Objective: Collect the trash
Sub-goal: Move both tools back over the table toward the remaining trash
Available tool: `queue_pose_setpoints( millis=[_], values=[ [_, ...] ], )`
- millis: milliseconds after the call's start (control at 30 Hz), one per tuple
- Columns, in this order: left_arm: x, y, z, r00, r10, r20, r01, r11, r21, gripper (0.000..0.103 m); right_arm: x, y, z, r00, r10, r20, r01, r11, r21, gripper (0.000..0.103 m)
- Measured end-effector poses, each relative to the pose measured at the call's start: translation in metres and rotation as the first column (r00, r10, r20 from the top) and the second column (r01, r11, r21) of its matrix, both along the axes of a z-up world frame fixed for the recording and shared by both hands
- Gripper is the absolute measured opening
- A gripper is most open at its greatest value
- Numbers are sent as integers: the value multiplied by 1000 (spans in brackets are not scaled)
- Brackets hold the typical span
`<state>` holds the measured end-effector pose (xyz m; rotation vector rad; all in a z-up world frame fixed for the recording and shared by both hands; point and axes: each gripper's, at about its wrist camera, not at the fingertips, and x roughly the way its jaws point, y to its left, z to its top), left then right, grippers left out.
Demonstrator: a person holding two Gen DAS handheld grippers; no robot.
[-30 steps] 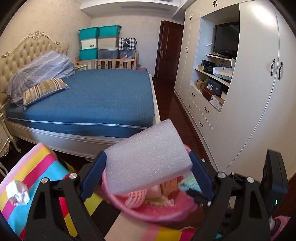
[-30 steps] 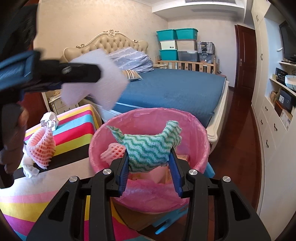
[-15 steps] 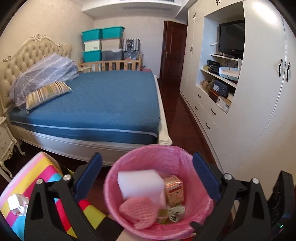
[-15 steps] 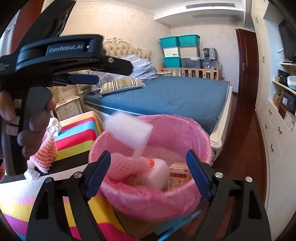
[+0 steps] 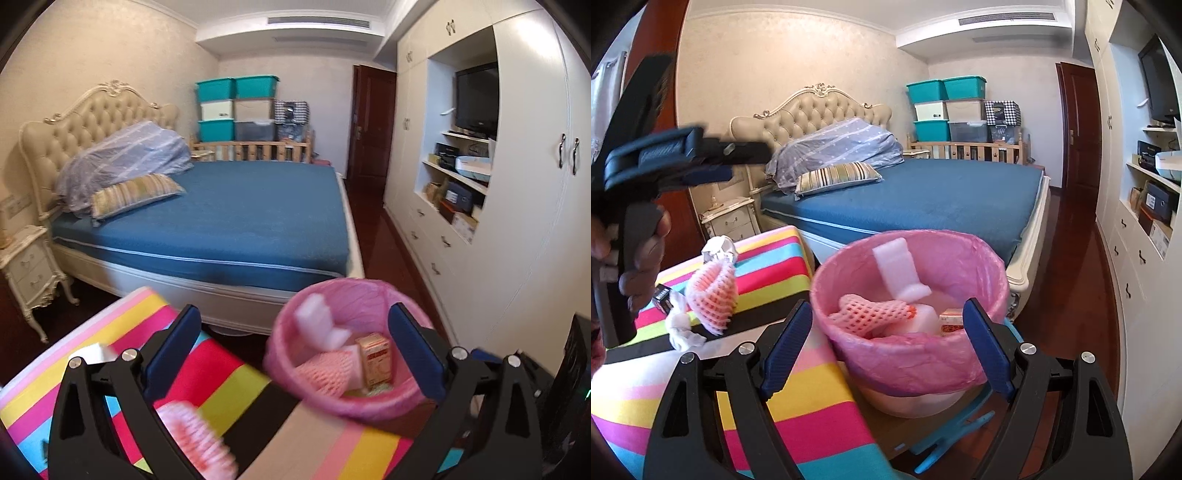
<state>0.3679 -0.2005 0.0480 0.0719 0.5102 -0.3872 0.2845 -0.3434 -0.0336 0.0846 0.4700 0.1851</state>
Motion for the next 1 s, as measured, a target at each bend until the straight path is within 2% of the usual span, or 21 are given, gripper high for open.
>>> queue_pose_setpoints(
  millis=[300,667,900,1000],
  values=[
    [-55,85,-3,987,156,26,-157,987,42,98,-1,40,4,998,55,-10,-55,998,-5,79],
    [-108,176,-42,943,330,-36,-328,943,61,98,0,94,-8,987,146,-60,-148,989,-26,79],
    [-130,214,-66,913,401,-81,-394,915,89,98,5,134,-10,974,214,-80,-218,975,-38,79],
    [-136,216,-74,905,415,-94,-407,908,96,98,8,150,-11,966,242,-90,-246,968,-44,79]
  ],
)
